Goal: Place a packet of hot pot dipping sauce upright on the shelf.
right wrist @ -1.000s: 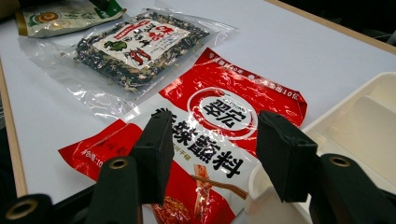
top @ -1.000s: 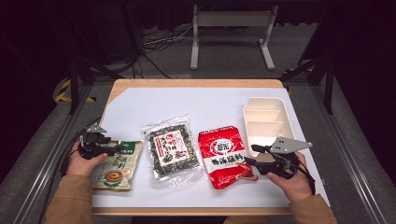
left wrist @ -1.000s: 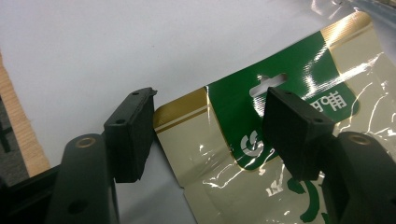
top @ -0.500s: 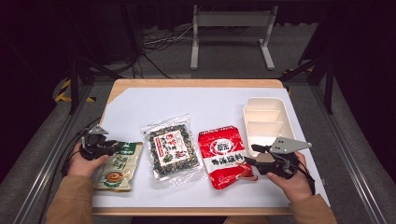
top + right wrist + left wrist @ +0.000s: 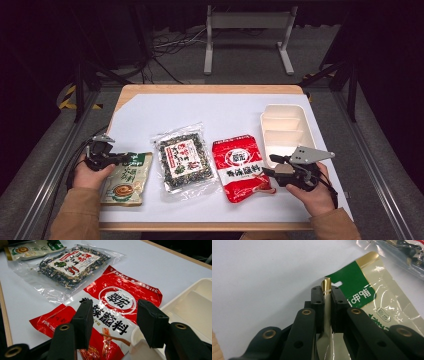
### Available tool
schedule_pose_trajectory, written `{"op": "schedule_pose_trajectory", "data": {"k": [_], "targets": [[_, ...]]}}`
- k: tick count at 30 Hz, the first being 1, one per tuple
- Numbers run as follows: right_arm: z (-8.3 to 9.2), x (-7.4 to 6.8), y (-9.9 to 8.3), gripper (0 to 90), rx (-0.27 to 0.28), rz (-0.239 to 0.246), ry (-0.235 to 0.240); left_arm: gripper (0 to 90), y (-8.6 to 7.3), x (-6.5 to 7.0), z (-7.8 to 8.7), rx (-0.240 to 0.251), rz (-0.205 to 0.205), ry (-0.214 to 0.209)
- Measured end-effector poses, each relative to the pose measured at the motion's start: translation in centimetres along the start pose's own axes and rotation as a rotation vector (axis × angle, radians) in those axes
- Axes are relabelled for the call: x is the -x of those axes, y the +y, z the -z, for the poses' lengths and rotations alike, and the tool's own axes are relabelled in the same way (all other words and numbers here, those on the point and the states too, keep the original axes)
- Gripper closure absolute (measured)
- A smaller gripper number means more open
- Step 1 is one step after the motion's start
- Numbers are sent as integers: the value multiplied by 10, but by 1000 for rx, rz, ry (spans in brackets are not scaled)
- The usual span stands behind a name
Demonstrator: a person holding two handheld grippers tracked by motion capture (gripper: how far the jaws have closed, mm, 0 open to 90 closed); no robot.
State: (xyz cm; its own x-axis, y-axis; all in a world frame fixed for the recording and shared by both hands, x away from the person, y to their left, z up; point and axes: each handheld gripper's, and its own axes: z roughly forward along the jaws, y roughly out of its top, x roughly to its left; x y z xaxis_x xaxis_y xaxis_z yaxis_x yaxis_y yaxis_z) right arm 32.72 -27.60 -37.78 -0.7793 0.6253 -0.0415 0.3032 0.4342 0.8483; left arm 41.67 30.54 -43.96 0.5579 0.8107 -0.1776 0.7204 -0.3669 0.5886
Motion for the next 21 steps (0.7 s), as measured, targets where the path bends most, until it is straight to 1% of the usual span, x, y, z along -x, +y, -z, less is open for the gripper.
{"op": "schedule_pose_trajectory", "data": {"k": [3,6,8,10,13,16,21], "targets": [[0,0,0,478,0,0,0,844,0,0,2,3,-5,-2],[0,0,0,478,-1,-1,0,846,1,2,9,19,-1,-5],[0,1,0,478,-1,0,-1,847,2,3,13,27,-10,-1],[-1,0,0,479,-2,2,-1,848,5,7,19,55,-6,-15],[-1,-1,1,482,-2,3,0,849,10,14,30,84,-35,-16],[-1,-1,1,483,-1,4,0,848,15,21,42,117,-50,-14],[-2,-1,1,484,-5,4,1,849,21,32,65,169,-72,-39]]}}
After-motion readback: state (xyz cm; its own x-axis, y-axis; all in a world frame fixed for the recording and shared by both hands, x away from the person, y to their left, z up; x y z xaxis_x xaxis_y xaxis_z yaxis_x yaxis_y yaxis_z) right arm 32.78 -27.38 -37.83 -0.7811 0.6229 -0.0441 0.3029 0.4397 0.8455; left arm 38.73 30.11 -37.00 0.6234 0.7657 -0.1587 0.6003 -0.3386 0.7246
